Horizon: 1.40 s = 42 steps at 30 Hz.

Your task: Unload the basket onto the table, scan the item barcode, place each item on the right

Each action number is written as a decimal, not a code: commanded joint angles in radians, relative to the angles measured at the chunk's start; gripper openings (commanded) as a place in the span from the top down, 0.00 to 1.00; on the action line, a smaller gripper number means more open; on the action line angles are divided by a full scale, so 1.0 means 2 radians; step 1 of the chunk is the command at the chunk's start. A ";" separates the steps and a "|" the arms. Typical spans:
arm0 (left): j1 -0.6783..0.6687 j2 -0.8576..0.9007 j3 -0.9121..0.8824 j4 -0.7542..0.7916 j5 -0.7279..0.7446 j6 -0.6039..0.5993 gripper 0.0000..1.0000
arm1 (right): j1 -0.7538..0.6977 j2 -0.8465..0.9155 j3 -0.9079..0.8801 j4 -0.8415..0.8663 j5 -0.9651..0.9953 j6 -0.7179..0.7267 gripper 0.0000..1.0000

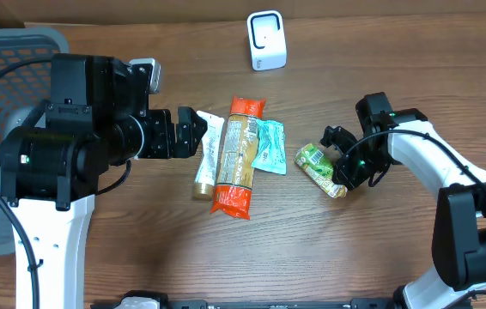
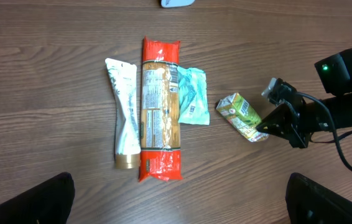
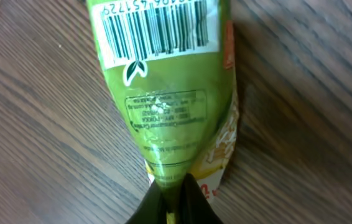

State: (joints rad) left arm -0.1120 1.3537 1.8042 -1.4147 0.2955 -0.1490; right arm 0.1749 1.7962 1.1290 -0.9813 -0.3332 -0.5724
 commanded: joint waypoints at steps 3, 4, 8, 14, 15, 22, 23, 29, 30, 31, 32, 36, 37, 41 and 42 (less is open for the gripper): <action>-0.004 0.003 0.002 0.000 0.004 0.011 0.01 | -0.004 -0.005 0.000 0.016 0.010 0.080 0.96; -0.004 0.003 0.002 0.000 0.004 0.011 0.00 | -0.006 -0.005 0.004 0.016 0.023 0.108 0.96; -0.004 0.003 0.002 0.000 0.004 0.011 0.00 | -0.024 -0.005 0.038 0.000 0.068 0.189 0.96; -0.004 0.003 0.002 0.000 0.004 0.011 0.00 | -0.032 -0.006 0.107 -0.009 0.078 0.346 0.96; -0.004 0.003 0.002 0.000 0.004 0.011 0.01 | -0.029 -0.006 0.109 -0.008 0.082 0.358 0.96; -0.004 0.003 0.002 0.000 0.004 0.011 0.00 | 0.001 -0.005 0.089 -0.011 0.224 0.451 0.96; -0.004 0.003 0.002 0.000 0.004 0.011 0.00 | 0.008 -0.005 0.079 -0.001 0.243 0.451 0.96; -0.004 0.003 0.002 0.000 0.004 0.011 0.00 | 0.055 -0.004 0.051 0.015 0.357 0.451 0.96; -0.004 0.003 0.002 0.000 0.004 0.011 0.00 | 0.072 -0.005 0.051 0.017 0.370 0.449 0.96; -0.004 0.003 0.002 0.000 0.004 0.011 0.00 | 0.083 -0.005 0.051 0.019 0.370 0.442 0.96; -0.004 0.003 0.002 0.000 0.004 0.011 0.01 | 0.093 -0.004 0.051 0.020 0.369 0.441 0.86; -0.004 0.003 0.002 0.000 0.004 0.011 0.00 | 0.133 -0.003 0.051 0.025 0.330 0.439 0.55; -0.004 0.003 0.002 0.000 0.004 0.011 0.00 | 0.141 -0.003 0.051 0.026 0.311 0.439 0.53; -0.004 0.003 0.002 0.000 0.004 0.011 0.00 | 0.161 -0.003 0.051 0.029 0.251 0.414 0.51; -0.004 0.003 0.002 0.000 0.004 0.011 0.00 | 0.162 -0.003 0.052 0.030 0.245 0.417 0.51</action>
State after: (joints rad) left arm -0.1120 1.3537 1.8042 -1.4147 0.2951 -0.1490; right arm 0.4900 1.7962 1.2346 -0.9291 0.2459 0.2825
